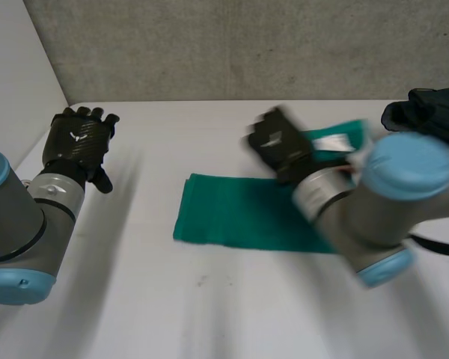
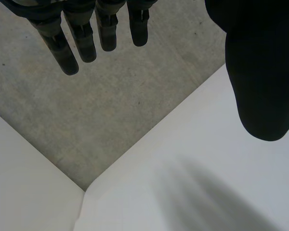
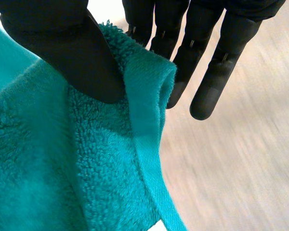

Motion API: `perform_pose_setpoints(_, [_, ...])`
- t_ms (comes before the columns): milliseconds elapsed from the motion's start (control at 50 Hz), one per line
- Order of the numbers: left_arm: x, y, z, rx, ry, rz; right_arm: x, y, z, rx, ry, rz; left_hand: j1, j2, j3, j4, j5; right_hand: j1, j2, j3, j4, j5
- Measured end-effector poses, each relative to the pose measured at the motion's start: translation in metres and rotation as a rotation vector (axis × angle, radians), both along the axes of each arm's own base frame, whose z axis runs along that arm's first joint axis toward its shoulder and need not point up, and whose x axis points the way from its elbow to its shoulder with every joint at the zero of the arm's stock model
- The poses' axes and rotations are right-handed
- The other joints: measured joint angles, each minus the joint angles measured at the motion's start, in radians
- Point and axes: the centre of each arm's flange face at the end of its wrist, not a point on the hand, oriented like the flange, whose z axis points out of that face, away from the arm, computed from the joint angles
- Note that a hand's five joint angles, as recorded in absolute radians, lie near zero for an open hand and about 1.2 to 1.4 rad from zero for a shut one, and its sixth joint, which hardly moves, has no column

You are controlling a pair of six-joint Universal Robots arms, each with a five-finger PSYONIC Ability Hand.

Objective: Fold the laundry.

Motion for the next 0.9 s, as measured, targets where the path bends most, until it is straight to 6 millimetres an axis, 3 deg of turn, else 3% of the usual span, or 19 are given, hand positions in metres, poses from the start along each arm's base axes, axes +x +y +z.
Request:
perform_pose_setpoints(40, [-0.001, 0.001, -0.001, 0.004, -0.001, -0.002, 0.043, 0.033, -0.022, -0.001, -0.001, 0.164, 0.000, 0.000, 0.000, 0.000, 0.000, 0.000, 0.000, 0.000, 0.000, 0.000])
perform_pose_setpoints(120, [-0.002, 0.002, -0.004, 0.010, -0.003, -0.005, 0.076, 0.059, -0.055, 0.026, 0.012, 0.276, 0.000, 0.000, 0.000, 0.000, 0.000, 0.000, 0.000, 0.000, 0.000, 0.000])
perform_pose_setpoints(200, [-0.003, 0.002, -0.004, 0.011, -0.004, -0.008, 0.088, 0.073, -0.076, 0.060, 0.025, 0.316, 0.000, 0.000, 0.000, 0.000, 0.000, -0.057, -0.089, -0.090, -0.096, -0.072])
perform_pose_setpoints(240, [-0.004, 0.002, -0.004, 0.009, -0.003, -0.013, 0.090, 0.076, -0.081, 0.075, 0.026, 0.316, 0.000, 0.000, 0.000, 0.000, 0.000, -0.290, -0.329, -0.319, -0.323, -0.305])
perform_pose_setpoints(260, [-0.006, 0.002, -0.003, 0.006, -0.002, -0.017, 0.090, 0.077, -0.082, 0.086, 0.023, 0.304, 0.000, 0.000, 0.000, 0.000, 0.000, -0.568, -0.609, -0.610, -0.614, -0.591])
perform_pose_setpoints(280, [-0.007, 0.002, -0.003, 0.004, -0.001, -0.020, 0.089, 0.077, -0.081, 0.093, 0.020, 0.293, 0.000, 0.000, 0.000, 0.000, 0.000, -0.646, -0.669, -0.668, -0.671, -0.673])
perform_pose_setpoints(320, [-0.011, 0.003, 0.000, -0.006, 0.002, -0.033, 0.084, 0.074, -0.074, 0.117, -0.002, 0.236, 0.000, 0.000, 0.000, 0.000, 0.000, -0.871, -0.935, -0.944, -0.948, -0.935])
perform_pose_setpoints(380, [-0.016, 0.004, 0.003, -0.018, 0.006, -0.048, 0.076, 0.070, -0.064, 0.148, -0.030, 0.173, 0.000, 0.000, 0.000, 0.000, 0.000, -0.881, -0.958, -0.976, -0.979, -0.957])
perform_pose_setpoints(400, [-0.024, 0.006, 0.007, -0.034, 0.011, -0.068, 0.061, 0.063, -0.051, 0.203, -0.071, 0.085, 0.000, 0.000, 0.000, 0.000, 0.000, -0.881, -0.958, -0.978, -0.983, -0.957])
perform_pose_setpoints(440, [-0.028, 0.008, 0.010, -0.044, 0.015, -0.081, 0.049, 0.058, -0.044, 0.243, -0.091, 0.035, 0.000, 0.000, 0.000, 0.000, 0.000, -0.881, -0.958, -0.978, -0.983, -0.957])
perform_pose_setpoints(500, [-0.041, 0.013, 0.017, -0.069, 0.025, -0.121, 0.014, 0.045, -0.036, 0.372, -0.116, -0.094, 0.000, 0.000, 0.000, 0.000, 0.000, -0.881, -0.958, -0.978, -0.983, -0.957])
perform_pose_setpoints(580, [-0.062, 0.024, 0.020, -0.087, 0.033, -0.184, -0.027, 0.034, -0.046, 0.526, -0.100, -0.224, 0.000, 0.000, 0.000, 0.000, 0.000, -0.881, -0.958, -0.978, -0.983, -0.957])
perform_pose_setpoints(660, [-0.088, 0.035, 0.014, -0.087, 0.035, -0.261, -0.054, 0.029, -0.063, 0.604, -0.084, -0.306, 0.000, 0.000, 0.000, 0.000, 0.000, -0.881, -0.958, -0.978, -0.983, -0.957])
perform_pose_setpoints(780, [-0.125, 0.043, -0.005, -0.072, 0.026, -0.378, -0.069, 0.026, -0.079, 0.604, -0.086, -0.342, 0.000, 0.000, 0.000, 0.000, 0.000, -0.881, -0.958, -0.978, -0.982, -0.957])
perform_pose_setpoints(800, [-0.137, 0.041, -0.014, -0.064, 0.021, -0.413, -0.072, 0.027, -0.082, 0.592, -0.090, -0.345, 0.000, 0.000, 0.000, 0.000, 0.000, -0.881, -0.958, -0.978, -0.982, -0.957])
perform_pose_setpoints(900, [-0.159, 0.026, -0.041, -0.049, 0.007, -0.460, -0.073, 0.030, -0.084, 0.568, -0.101, -0.344, 0.000, 0.000, 0.000, 0.000, 0.000, -0.881, -0.958, -0.978, -0.982, -0.957])
